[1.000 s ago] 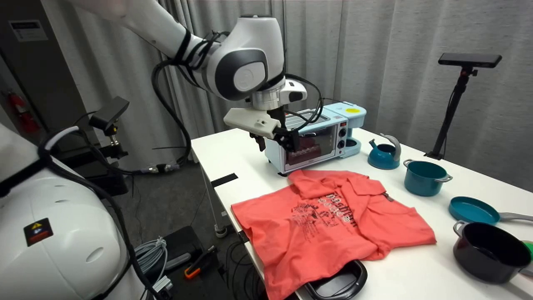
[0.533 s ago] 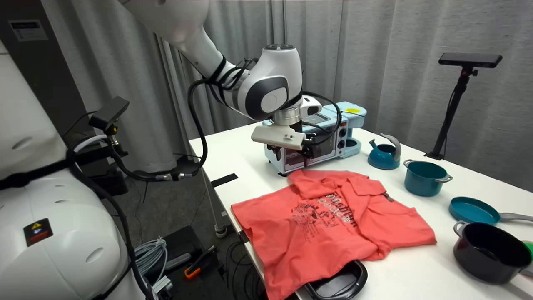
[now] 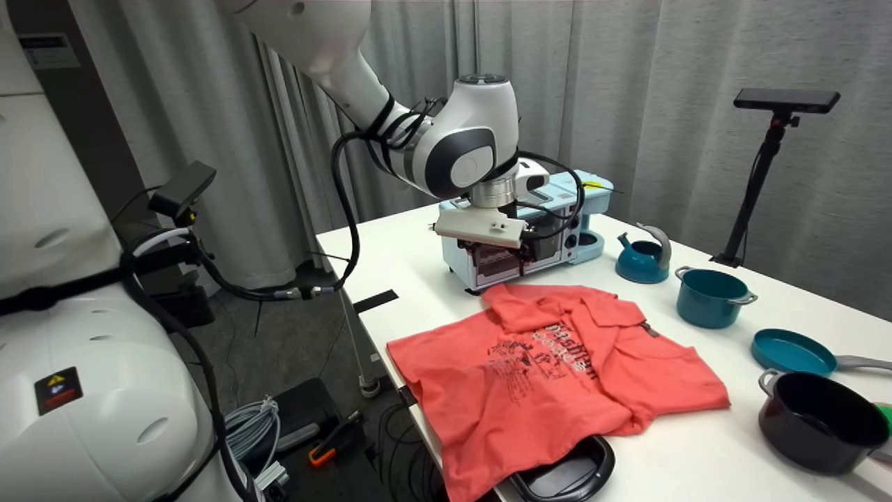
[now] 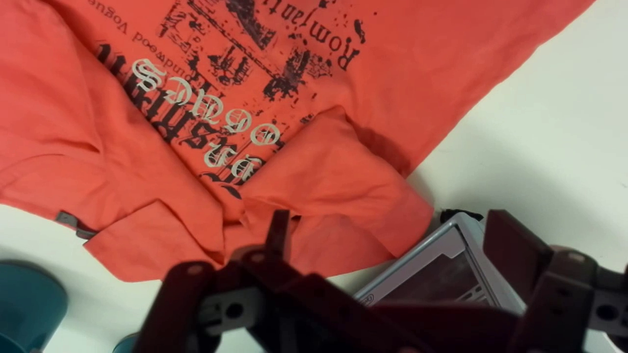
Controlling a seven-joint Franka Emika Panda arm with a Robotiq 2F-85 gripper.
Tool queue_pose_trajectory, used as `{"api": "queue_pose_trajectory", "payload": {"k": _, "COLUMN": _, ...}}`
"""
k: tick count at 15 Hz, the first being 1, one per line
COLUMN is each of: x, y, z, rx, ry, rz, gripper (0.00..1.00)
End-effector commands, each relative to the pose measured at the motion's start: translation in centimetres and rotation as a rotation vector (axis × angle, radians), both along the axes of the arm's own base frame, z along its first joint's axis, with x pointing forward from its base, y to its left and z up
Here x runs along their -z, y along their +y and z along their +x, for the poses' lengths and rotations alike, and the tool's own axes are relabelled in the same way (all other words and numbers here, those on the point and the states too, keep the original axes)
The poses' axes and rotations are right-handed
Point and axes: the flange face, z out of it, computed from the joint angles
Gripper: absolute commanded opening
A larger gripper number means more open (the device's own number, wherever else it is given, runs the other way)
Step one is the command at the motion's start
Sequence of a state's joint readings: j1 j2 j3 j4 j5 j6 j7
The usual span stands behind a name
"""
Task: Fold the shirt
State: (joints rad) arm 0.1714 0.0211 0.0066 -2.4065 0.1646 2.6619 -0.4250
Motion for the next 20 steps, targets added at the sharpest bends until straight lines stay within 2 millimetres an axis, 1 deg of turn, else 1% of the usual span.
{"api": "queue_pose_trajectory", "payload": {"k": 1, "x": 0.6, "y": -0.2, "z": 0.9, "rx": -0.048, "ry": 0.022, "rz": -0.006, "gripper": 1.0}}
{"api": "queue_pose_trajectory", "payload": {"k": 5, "x": 2.3, "y": -0.2, "z": 2.3, "rx": -0.187, "ry": 0.063, "rz": -0.022, "gripper": 1.0}}
{"api": "queue_pose_trajectory", "payload": {"k": 9, "x": 5.1, "y": 0.5, "z": 4.6, "rx": -0.291, "ry": 0.077, "rz": -0.07, "gripper": 1.0}}
{"api": "queue_pose_trajectory", "payload": {"k": 13, "x": 8.9, "y": 2.5, "z": 6.4, "rx": -0.356, "ry": 0.066, "rz": -0.146, "gripper": 1.0}}
{"api": "queue_pose_trajectory", "payload": {"k": 15, "x": 10.5, "y": 3.3, "z": 7.2, "rx": -0.37, "ry": 0.046, "rz": -0.183, "gripper": 1.0}}
{"api": "queue_pose_trajectory", "payload": {"k": 18, "x": 12.1, "y": 4.2, "z": 8.4, "rx": -0.379, "ry": 0.021, "rz": -0.213, "gripper": 1.0}}
{"api": "queue_pose_trajectory", "payload": {"k": 19, "x": 11.8, "y": 2.8, "z": 9.6, "rx": -0.375, "ry": 0.011, "rz": -0.221, "gripper": 1.0}}
{"api": "queue_pose_trajectory", "payload": {"k": 20, "x": 12.4, "y": 4.0, "z": 9.3, "rx": -0.372, "ry": 0.006, "rz": -0.217, "gripper": 1.0}}
